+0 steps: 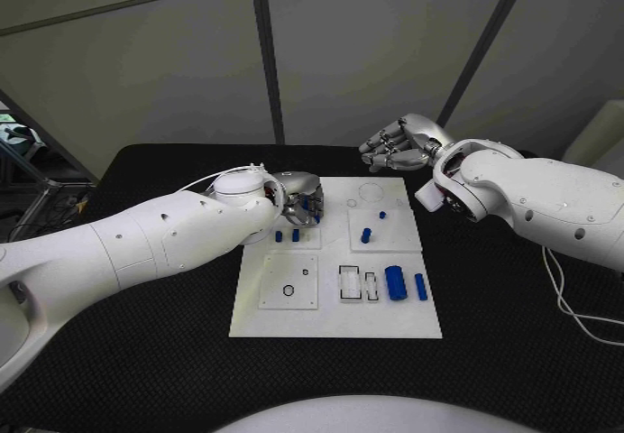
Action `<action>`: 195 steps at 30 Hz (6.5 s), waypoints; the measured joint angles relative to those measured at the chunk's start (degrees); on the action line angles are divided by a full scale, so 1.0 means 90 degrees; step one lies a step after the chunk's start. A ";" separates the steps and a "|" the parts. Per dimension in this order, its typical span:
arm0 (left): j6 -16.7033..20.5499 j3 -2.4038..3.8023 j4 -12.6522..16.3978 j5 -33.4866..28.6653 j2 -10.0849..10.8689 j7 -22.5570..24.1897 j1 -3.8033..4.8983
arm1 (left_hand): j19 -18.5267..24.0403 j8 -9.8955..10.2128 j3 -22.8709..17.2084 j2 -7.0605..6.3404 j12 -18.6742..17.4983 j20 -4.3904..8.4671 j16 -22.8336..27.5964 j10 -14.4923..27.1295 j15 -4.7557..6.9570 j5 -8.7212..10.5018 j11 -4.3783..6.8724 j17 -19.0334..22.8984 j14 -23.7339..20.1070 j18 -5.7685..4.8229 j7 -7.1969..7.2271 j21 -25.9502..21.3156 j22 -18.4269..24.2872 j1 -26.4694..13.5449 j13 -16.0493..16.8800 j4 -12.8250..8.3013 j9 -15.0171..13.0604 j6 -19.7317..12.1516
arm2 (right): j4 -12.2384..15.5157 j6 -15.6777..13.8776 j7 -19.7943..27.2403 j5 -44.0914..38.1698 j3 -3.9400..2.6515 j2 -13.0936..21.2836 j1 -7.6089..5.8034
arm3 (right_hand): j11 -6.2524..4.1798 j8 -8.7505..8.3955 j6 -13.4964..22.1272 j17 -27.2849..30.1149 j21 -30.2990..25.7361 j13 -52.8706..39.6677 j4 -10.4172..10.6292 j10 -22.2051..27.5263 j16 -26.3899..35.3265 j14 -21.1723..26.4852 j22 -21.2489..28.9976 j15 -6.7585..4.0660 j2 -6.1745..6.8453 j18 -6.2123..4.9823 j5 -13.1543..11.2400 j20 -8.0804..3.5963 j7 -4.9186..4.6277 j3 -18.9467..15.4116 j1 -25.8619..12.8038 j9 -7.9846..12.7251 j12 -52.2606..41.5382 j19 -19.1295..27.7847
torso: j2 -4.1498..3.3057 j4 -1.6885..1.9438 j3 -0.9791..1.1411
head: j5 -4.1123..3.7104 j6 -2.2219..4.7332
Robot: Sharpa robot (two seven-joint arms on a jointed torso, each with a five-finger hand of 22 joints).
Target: Assemble the parts on the task board
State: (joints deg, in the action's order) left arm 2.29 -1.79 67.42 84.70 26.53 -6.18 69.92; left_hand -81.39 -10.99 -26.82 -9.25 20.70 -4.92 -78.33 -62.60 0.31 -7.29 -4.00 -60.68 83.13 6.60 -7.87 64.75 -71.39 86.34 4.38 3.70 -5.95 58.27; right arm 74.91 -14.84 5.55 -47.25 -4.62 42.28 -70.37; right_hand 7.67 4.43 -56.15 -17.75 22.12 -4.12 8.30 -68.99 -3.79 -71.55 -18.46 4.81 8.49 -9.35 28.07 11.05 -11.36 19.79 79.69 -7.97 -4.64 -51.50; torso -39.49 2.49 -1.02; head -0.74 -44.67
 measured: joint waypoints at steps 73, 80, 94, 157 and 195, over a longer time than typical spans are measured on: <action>-0.0142 0.0631 0.0700 -0.0541 0.1128 -0.0110 -0.0289 | 0.0001 0.0067 -0.0058 -0.0034 -0.0162 -0.0001 0.0000 -0.0114 0.0000 0.0000 -0.0020 0.0058 0.0000 -0.0001 -0.0023 0.0004 -0.0055 -0.0202 -0.0003 -0.0025 0.0030 0.0112 | -0.0068 0.0029 0.0007 -0.0015 0.0000 0.0017 0.0032 | 0.0000 0.0000 0.0000 0.0007 -0.0028 0.0006 0.0000 0.0000 0.0000 0.0000 0.0005 0.0000 0.0000 0.0000 0.0000 0.0000 0.0000 0.0000 0.0000 0.0001 0.0000 0.0000 | -0.0004 0.0001 0.0002 | 0.0032 0.0073; -0.0160 0.0631 0.0705 -0.0543 0.1099 -0.0110 -0.0292 | 0.0001 0.0092 -0.0076 -0.0035 -0.0186 -0.0001 0.0000 -0.0169 0.0000 0.0000 -0.0011 0.0064 -0.0001 -0.0297 -0.0032 0.0029 -0.0063 -0.0202 0.0006 -0.0043 0.0030 0.0122 | -0.0068 0.0029 0.0007 -0.0017 0.0000 0.0014 0.0032 | 0.0000 0.0000 0.0000 0.0007 -0.0028 0.0005 0.0000 0.0000 0.0000 0.0000 0.0004 0.0000 0.0000 0.0000 0.0000 0.0000 0.0000 0.0000 0.0000 0.0001 0.0000 0.0000 | -0.0002 0.0001 0.0002 | 0.0032 0.0070; -0.0247 0.0633 0.0620 -0.0548 0.1013 -0.0183 -0.0301 | 0.0001 0.0117 -0.0076 -0.0048 -0.0214 -0.0001 0.0000 -0.0169 0.0000 0.0000 -0.0011 0.0110 0.0000 -0.0295 -0.0023 0.0029 -0.0072 -0.0255 0.0016 -0.0043 0.0039 0.0158 | -0.0061 0.0036 -0.0001 -0.0025 0.0000 0.0022 0.0033 | 0.0000 0.0000 0.0000 0.0006 -0.0027 0.0004 0.0000 0.0000 0.0000 0.0000 0.0004 -0.0001 -0.0002 0.0000 0.0000 0.0000 0.0000 0.0000 -0.0002 0.0000 0.0000 0.0000 | -0.0004 0.0000 0.0002 | 0.0009 0.0060; 0.0892 0.0914 0.1052 -0.3078 0.2243 0.1157 -0.0321 | 0.0783 0.0278 -0.0077 0.0002 -0.0303 -0.0064 0.0870 -0.0255 -0.0026 0.0000 -0.0048 0.1991 -0.0785 0.0106 -0.0125 -0.1803 0.1002 -0.0299 0.0297 -0.0237 0.0118 -0.0080 | 0.0463 0.0624 -0.0883 -0.4589 0.0031 0.0289 0.0252 | -0.0328 -0.0074 -0.0542 -0.2378 0.3079 0.0039 -0.0666 0.0091 -0.4186 -0.1365 -0.2456 -0.0570 -0.0013 -0.0103 -0.1002 -0.0627 0.0318 -0.0032 0.0129 0.0049 0.0068 -0.1315 | 0.0016 0.0001 -0.0009 | -0.0284 0.0301; 0.0883 0.0869 0.1778 -0.8084 0.2796 0.3050 -0.0576 | 0.1129 0.0278 -0.0023 0.0034 -0.0037 -0.0080 0.1184 -0.0166 -0.0022 0.0000 -0.0060 0.2604 -0.1069 0.0108 -0.0125 -0.2521 0.1432 -0.0318 0.0451 -0.0342 0.0142 -0.0081 | 0.0679 0.1158 -0.1437 -0.6009 0.0245 0.0303 0.0418 | -0.0320 -0.0032 -0.0609 -0.5060 0.5261 0.0039 -0.0568 0.0173 -0.7359 -0.1365 -0.4947 -0.0522 -0.0071 0.0252 -0.1482 -0.0570 0.0326 0.0435 0.0186 0.0076 -0.0114 -0.2325 | 0.0001 0.0011 -0.0010 | -0.0297 0.0293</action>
State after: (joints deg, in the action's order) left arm 10.23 6.03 83.42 11.94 51.70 21.27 64.74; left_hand -71.23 -8.48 -27.03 -8.94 20.36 -5.64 -67.68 -64.09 0.11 -7.29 -4.54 -37.24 73.52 7.58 -8.99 42.06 -58.51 83.47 8.44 0.62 -4.67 57.54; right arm 81.03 -4.42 -7.38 -101.33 -2.41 45.00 -66.61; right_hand 4.79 4.15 -61.63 -63.29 69.47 -3.77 3.20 -67.43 -70.02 -83.83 -62.99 0.10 7.85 -7.08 14.73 5.92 -8.43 23.71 81.37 -7.29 -5.66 -72.43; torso -39.48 2.59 -1.12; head -3.41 -42.03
